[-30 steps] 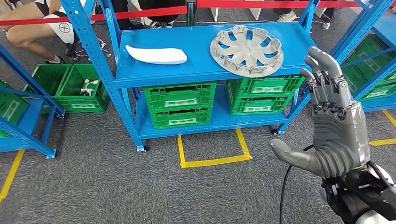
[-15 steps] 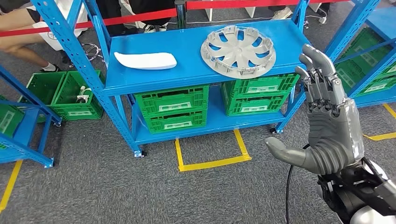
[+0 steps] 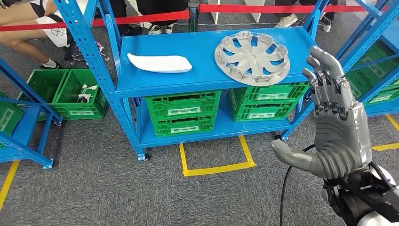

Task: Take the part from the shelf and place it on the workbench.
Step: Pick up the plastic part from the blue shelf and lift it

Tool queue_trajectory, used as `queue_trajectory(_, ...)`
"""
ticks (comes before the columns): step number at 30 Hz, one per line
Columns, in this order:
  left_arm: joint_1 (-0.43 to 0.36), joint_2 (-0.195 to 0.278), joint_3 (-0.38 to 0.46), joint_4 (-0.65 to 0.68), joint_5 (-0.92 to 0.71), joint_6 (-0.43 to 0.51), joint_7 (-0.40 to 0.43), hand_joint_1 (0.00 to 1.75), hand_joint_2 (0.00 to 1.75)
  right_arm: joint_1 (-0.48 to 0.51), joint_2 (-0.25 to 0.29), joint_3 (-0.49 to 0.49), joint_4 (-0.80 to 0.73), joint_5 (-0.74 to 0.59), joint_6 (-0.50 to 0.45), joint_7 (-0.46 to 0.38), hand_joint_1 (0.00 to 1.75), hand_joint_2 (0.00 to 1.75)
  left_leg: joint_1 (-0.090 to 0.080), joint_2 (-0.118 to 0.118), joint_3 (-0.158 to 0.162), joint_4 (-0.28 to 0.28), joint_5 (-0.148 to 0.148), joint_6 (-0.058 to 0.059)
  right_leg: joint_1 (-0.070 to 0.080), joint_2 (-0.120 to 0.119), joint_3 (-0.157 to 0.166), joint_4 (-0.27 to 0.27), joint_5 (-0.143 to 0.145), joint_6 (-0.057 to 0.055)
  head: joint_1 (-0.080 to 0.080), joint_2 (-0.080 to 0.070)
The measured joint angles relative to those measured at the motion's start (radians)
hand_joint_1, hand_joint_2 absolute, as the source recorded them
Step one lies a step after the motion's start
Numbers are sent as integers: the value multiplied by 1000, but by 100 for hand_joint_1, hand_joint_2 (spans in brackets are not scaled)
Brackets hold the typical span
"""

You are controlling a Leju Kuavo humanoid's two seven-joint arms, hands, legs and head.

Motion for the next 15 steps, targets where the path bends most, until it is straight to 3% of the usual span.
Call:
queue_trajectory(4, 0, 0, 0, 0, 0, 0, 0, 0, 0, 0, 0, 0, 0, 0, 0, 0, 0, 175, -1, 0, 2, 0, -2, 0, 0, 0, -12, 14, 2, -1, 1, 0)
queue_trajectory(6, 1, 0, 0, 0, 0, 0, 0, 0, 0, 1, 0, 0, 0, 0, 0, 0, 0, 175, -4, 0, 14, 0, -11, 1, 2, 0, -23, -2, 45, -7, 7, 0)
queue_trajectory(8, -1, -1, 0, 0, 0, 0, -1, 0, 0, 2, -2, 0, -1, 0, 0, 0, 0, 175, -8, -1, 38, -4, -33, -9, 14, -1, 22, -143, 129, -32, 15, 0)
queue_trajectory(10, -4, -2, 0, 0, -1, 0, -3, 0, 0, 3, -3, 0, -4, 1, -1, -1, 0, 175, -10, -1, 53, -2, -55, -28, 19, -3, 79, -269, 173, -54, 19, 0)
queue_trajectory(12, -5, -2, 0, 0, -2, 0, -3, 0, 0, 5, -3, 0, -6, 1, -1, -2, 0, 175, -8, -4, 23, 65, -88, -40, 14, -5, 100, -286, 169, -60, 12, 0)
queue_trajectory(14, -4, -1, 0, 0, -2, 0, -3, 0, 0, 8, -2, 0, -6, 1, -1, -2, 0, 175, -3, -7, -56, 194, -132, -47, 13, -7, 116, -290, 159, -63, 0, 0)
queue_trajectory(15, -2, -1, 0, 0, -2, 0, -3, 0, 0, 10, -2, 0, -6, 1, -1, -2, 0, 175, -1, -7, -94, 243, -139, -50, 13, -7, 123, -290, 152, -63, -5, 0)
